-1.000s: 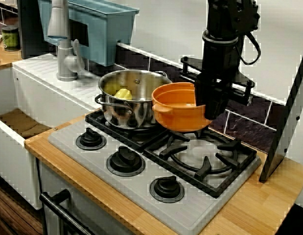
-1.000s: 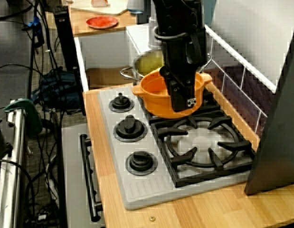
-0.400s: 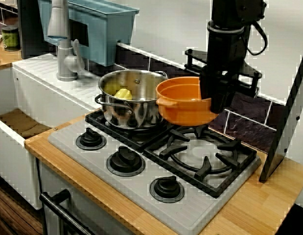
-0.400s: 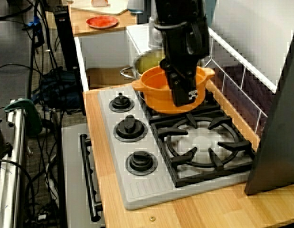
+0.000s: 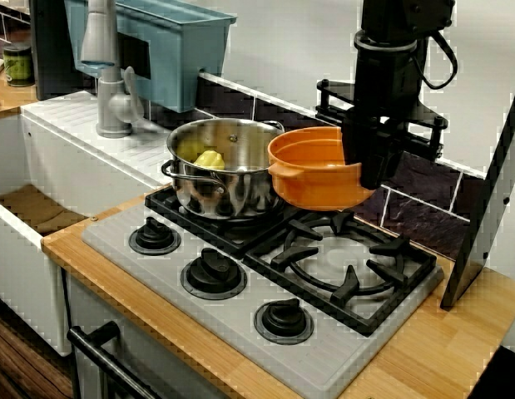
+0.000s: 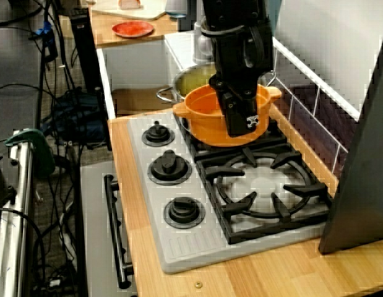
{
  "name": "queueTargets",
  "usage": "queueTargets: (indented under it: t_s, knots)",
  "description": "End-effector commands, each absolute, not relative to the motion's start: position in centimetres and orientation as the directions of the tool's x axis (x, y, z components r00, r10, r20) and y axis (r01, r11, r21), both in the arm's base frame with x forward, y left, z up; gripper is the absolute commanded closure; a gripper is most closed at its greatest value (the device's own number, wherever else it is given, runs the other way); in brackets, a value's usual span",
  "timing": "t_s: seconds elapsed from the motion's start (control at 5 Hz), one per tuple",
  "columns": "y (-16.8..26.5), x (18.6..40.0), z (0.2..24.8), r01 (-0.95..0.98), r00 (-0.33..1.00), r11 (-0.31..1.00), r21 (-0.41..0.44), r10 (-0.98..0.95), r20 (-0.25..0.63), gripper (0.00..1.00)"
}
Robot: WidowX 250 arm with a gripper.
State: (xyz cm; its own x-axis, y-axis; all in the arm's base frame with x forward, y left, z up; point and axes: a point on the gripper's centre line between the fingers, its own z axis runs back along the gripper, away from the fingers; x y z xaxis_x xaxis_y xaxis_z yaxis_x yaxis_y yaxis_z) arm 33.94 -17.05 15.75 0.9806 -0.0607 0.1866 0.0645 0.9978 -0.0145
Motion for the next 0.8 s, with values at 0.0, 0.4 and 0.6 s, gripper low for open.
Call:
queueTargets:
  t_s: [0.0,0.4,0.6]
  knots:
    - [-16.9,34.1,17.5,0.075,0.969,0.997,-0.036,-0.064,0.24,1.0]
    - [-17.2,34.6,15.3,0.077,0.971,0.997,0.005,-0.076,0.225,1.0]
    - [-17.5,34.8,13.8,0.08,0.972,0.996,0.033,-0.085,0.22,1.0]
